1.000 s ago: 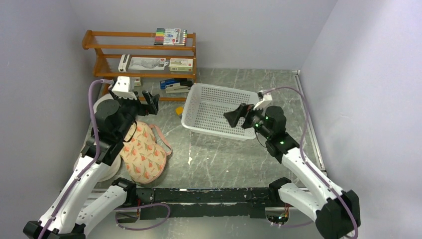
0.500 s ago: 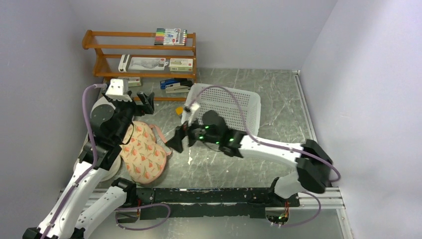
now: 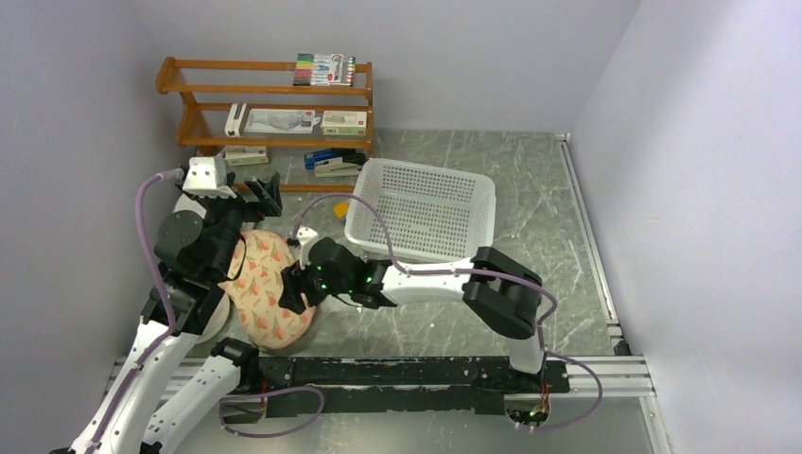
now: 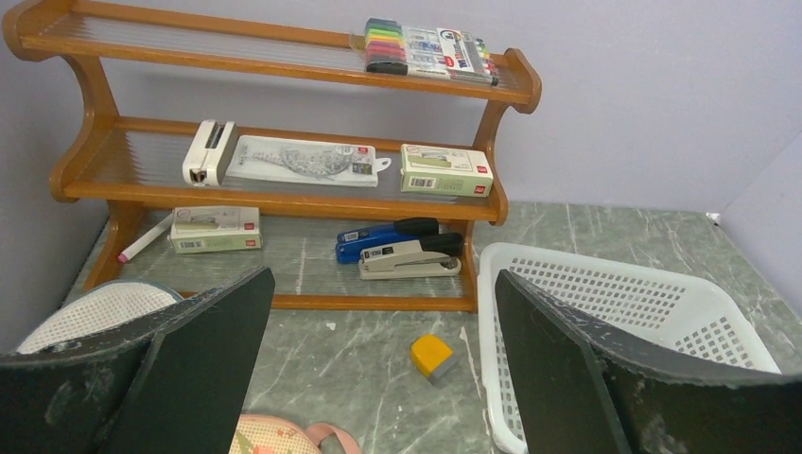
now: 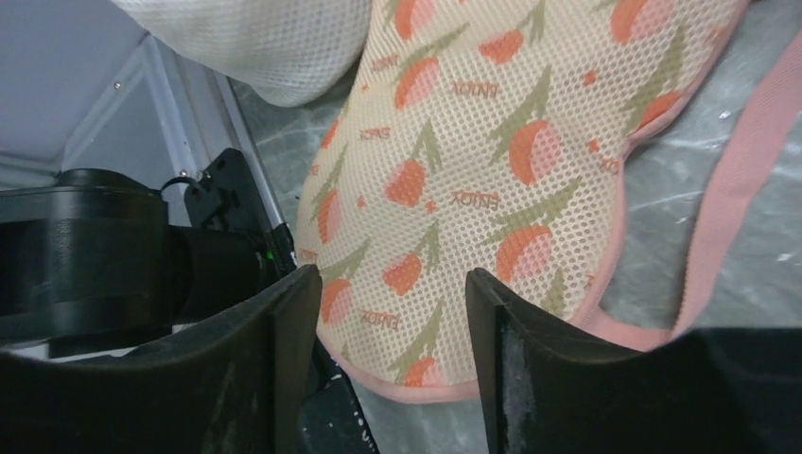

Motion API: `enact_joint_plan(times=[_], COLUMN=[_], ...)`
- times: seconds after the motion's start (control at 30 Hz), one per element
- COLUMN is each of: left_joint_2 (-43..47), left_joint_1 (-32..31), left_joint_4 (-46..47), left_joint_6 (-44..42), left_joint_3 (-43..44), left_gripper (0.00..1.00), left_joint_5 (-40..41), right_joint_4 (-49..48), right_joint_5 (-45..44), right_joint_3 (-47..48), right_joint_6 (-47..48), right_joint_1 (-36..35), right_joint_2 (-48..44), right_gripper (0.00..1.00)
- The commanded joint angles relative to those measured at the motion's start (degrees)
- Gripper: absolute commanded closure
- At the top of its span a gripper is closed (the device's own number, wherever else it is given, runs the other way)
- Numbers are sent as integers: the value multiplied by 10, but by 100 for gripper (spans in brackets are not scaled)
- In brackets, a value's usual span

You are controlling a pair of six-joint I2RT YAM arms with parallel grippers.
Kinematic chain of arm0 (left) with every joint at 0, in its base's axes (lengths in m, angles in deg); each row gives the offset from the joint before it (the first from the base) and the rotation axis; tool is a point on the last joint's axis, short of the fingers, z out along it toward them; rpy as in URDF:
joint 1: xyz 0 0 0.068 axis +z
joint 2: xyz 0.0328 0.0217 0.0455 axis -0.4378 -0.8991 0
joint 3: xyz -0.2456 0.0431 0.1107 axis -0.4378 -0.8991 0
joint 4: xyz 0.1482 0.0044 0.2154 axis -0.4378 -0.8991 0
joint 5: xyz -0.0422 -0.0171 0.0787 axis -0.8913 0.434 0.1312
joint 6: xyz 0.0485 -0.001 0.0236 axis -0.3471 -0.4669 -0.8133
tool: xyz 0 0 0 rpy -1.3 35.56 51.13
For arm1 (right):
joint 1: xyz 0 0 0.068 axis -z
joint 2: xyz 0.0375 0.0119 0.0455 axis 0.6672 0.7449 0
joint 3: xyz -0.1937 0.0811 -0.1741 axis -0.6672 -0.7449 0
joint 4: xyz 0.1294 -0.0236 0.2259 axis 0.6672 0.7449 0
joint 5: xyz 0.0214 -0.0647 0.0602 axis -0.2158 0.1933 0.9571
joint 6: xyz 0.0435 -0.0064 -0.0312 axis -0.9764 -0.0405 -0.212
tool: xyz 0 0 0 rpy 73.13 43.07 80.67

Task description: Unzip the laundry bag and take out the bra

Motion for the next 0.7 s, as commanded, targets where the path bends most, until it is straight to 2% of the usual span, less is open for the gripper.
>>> enact_joint_plan(times=[0.0,0.07,0.17,0.47,0.67], left_joint_2=[-1,-2,-8,-21,-27], left_joint_1=[10,10,10,10,10], left_joint_4=[21,24,25,18,23], left_joint_6=[1,2,4,6,5], left_joint_3=[0,-3,-2,6,1], left_gripper=[1,1,1,1,1], left_joint_5=[-11,-16,-25,-47,-45], right_joint_4=[-39,-35,-22,-6,1], right_joint_5=[36,38,17,-99,-119], right_joint_3=[17,25,25,-66,-93], right_joint_6=[-42,-45,-46,-44,-37], right_joint_1=[-7,-8,-8,16,76], right_joint_2=[52,71,92,70,33], right_gripper=[45,52,57,59,60])
